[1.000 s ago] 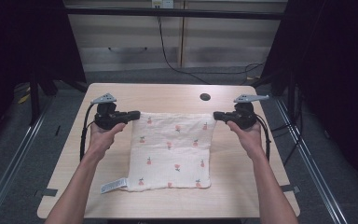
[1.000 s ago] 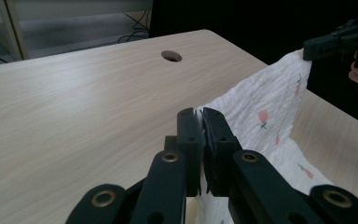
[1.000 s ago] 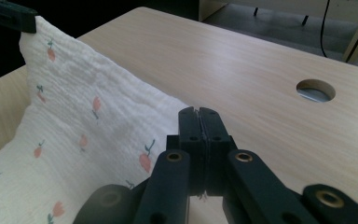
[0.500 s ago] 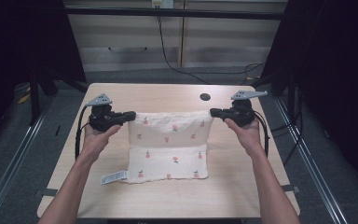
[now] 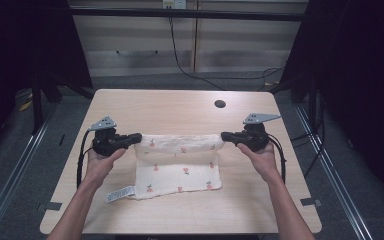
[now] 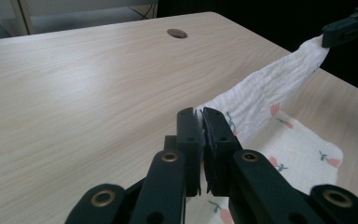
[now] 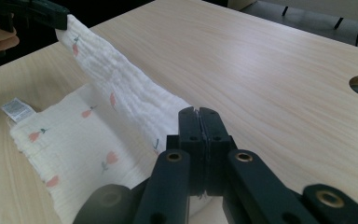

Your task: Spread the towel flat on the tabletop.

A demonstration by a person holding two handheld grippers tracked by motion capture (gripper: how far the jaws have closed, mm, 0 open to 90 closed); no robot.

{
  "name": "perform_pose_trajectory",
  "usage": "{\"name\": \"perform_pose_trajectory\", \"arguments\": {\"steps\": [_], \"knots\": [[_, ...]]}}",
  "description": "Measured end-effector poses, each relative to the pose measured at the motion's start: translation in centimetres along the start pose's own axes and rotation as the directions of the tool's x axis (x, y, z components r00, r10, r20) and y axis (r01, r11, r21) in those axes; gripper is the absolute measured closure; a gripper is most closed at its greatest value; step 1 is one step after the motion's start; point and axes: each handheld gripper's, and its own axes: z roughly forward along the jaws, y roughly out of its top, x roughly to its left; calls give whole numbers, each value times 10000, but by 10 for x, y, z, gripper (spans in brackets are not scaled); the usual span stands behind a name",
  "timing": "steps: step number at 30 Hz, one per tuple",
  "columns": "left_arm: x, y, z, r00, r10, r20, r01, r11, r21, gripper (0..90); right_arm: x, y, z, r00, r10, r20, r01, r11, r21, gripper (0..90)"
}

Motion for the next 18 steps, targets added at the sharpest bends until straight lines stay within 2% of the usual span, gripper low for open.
{"name": "perform_pose_trajectory", "arguments": {"steps": [9, 14, 18], "knots": [[-19, -4, -12, 9996, 260, 85, -258, 9994, -237, 861, 11, -14, -14, 9998, -111, -167, 106, 9995, -283, 892], [-27, -15, -19, 9993, 363, 102, -362, 9993, -126, 861, 18, -25, -19, 9996, -154, -222, 147, 9995, -288, 892], [-29, -26, -20, 9994, 297, 161, -297, 9995, -44, 860, 21, -35, -22, 9996, -162, -243, 158, 9997, -183, 892]]}}
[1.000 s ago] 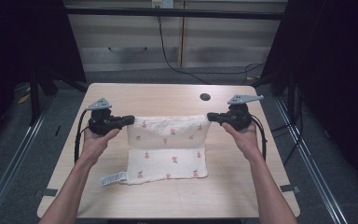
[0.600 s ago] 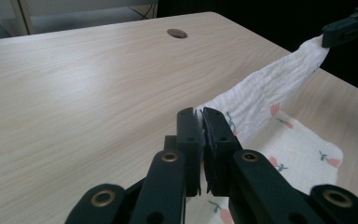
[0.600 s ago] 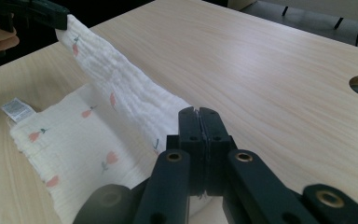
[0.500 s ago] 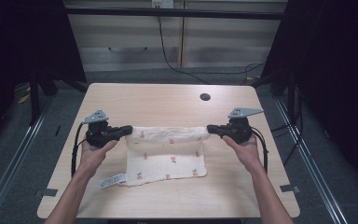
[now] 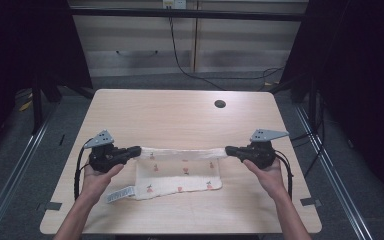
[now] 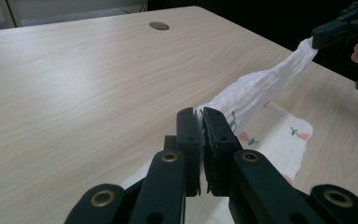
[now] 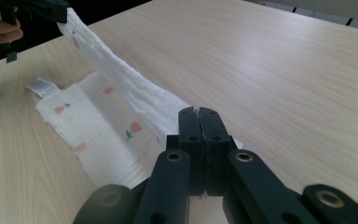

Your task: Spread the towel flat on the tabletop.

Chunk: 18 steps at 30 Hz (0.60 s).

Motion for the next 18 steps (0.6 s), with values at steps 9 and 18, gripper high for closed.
{"name": "perform_pose_trajectory", "arguments": {"steps": [9, 18], "knots": [[-6, -22, 1, 10000, -54, 72, 50, 9987, 513, 863, 11, -24, 5, 9999, 48, -161, -41, 9989, 460, 891], [-21, -45, -5, 9996, 125, 234, -148, 9945, 1040, 860, 17, -44, 9, 9986, 363, -381, -344, 9981, 505, 892]]}}
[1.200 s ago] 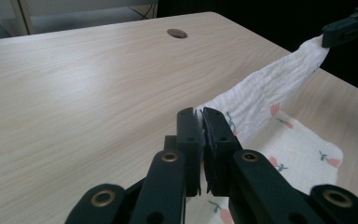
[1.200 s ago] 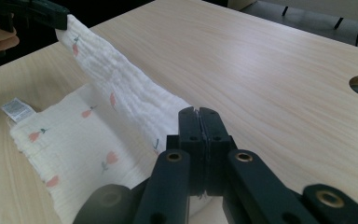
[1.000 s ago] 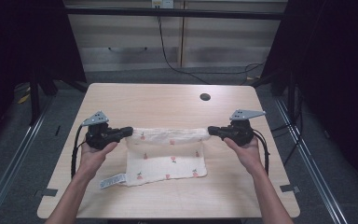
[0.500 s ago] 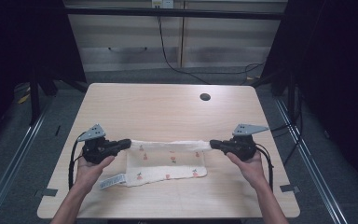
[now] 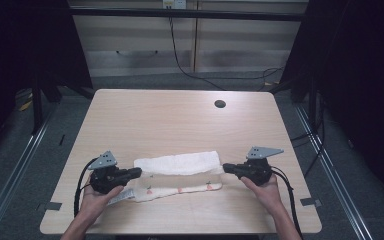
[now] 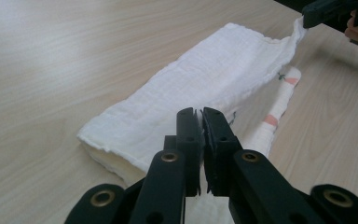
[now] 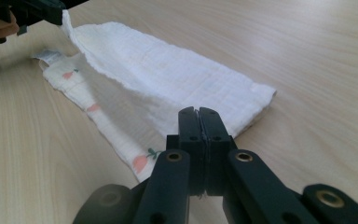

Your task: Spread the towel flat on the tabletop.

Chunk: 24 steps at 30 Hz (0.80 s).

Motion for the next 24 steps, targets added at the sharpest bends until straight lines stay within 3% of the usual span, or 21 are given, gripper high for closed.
{"name": "perform_pose_trajectory", "arguments": {"steps": [5, 11, 17, 24], "knots": [[0, -11, 1, 9999, -94, 59, 92, 9995, 302, 857, 7, -4, -1, 9998, -165, -58, 167, 9996, 218, 891], [-5, -16, 6, 9999, 65, 159, -75, 9977, 679, 855, 15, -17, 1, 9993, -332, -175, 345, 9960, 824, 891], [-6, -21, 8, 9995, 44, 322, -74, 9955, 947, 855, 14, -27, 1, 9998, -136, -139, 150, 9948, 1012, 890], [-10, -26, 10, 9988, 66, 487, -121, 9936, 1126, 840, 20, -36, 11, 9992, -391, -23, 389, 9835, 1769, 888]]}}
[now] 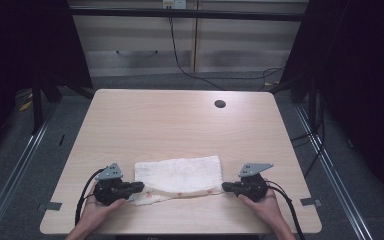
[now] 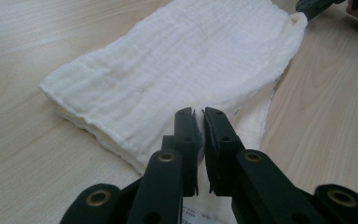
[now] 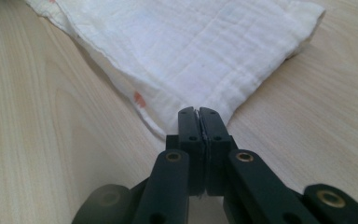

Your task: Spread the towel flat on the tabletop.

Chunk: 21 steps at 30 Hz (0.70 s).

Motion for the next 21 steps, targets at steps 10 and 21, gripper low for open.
{"name": "perform_pose_trajectory", "arguments": {"steps": [10, 21], "knots": [[4, 0, -8, 9999, -150, 84, 154, 9987, -489, 787, -1, -1, -3, 9999, 118, -112, -120, 9998, -153, 815], [9, 2, -12, 9993, -352, -101, 343, 9962, -798, 783, 2, 3, -16, 9986, 402, -338, -426, 9963, -746, 708]]}}
